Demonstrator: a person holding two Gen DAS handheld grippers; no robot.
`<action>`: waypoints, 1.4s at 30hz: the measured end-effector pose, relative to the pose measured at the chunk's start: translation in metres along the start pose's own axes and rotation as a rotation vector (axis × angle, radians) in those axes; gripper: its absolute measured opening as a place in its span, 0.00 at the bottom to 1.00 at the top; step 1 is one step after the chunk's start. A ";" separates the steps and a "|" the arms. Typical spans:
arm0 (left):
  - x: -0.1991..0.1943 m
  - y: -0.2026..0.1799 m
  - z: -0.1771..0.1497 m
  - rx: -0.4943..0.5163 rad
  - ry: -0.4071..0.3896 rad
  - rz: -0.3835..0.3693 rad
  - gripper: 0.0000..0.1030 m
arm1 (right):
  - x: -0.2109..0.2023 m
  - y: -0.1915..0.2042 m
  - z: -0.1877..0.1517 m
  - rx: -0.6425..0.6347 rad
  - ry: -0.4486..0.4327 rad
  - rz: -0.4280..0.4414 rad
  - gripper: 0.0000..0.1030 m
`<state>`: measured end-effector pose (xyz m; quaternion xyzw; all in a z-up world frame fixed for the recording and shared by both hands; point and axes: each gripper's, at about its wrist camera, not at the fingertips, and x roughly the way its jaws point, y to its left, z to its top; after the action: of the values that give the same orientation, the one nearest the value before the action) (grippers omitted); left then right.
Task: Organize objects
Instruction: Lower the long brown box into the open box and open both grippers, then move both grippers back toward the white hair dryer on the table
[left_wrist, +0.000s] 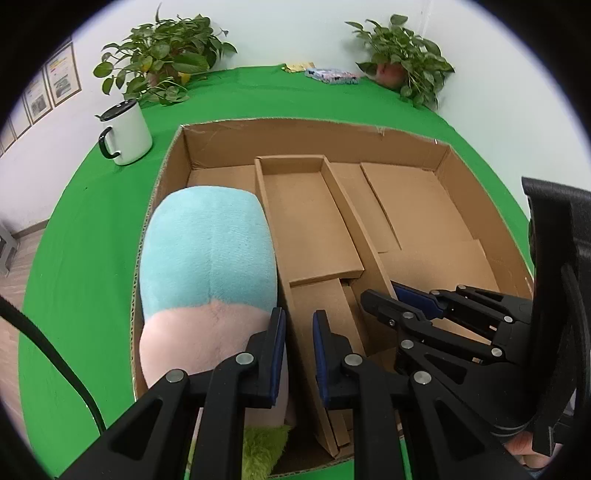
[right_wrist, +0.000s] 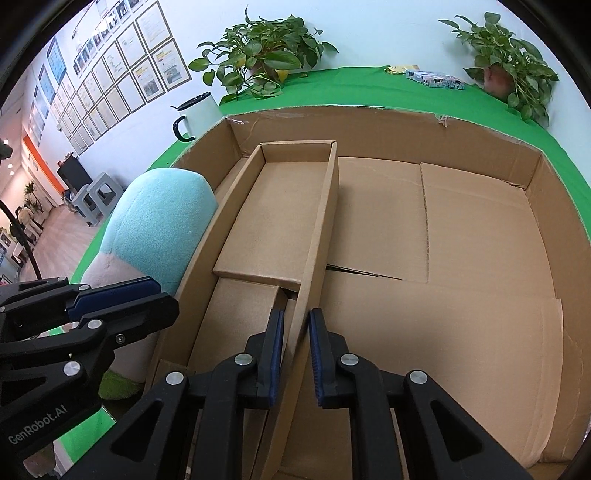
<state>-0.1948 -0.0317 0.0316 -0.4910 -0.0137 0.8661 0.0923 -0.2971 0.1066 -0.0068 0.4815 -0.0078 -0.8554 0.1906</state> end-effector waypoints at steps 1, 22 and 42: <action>-0.002 0.001 -0.001 0.000 -0.008 0.001 0.15 | -0.002 0.000 0.000 0.002 -0.007 -0.004 0.13; -0.112 -0.014 -0.063 -0.039 -0.473 0.076 0.84 | -0.147 0.014 -0.113 -0.139 -0.356 -0.198 0.99; -0.073 -0.045 -0.054 0.024 -0.324 -0.054 0.84 | -0.194 -0.022 -0.185 0.039 -0.330 -0.076 0.99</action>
<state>-0.1051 -0.0035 0.0710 -0.3431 -0.0312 0.9313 0.1182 -0.0611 0.2233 0.0489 0.3379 -0.0374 -0.9292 0.1450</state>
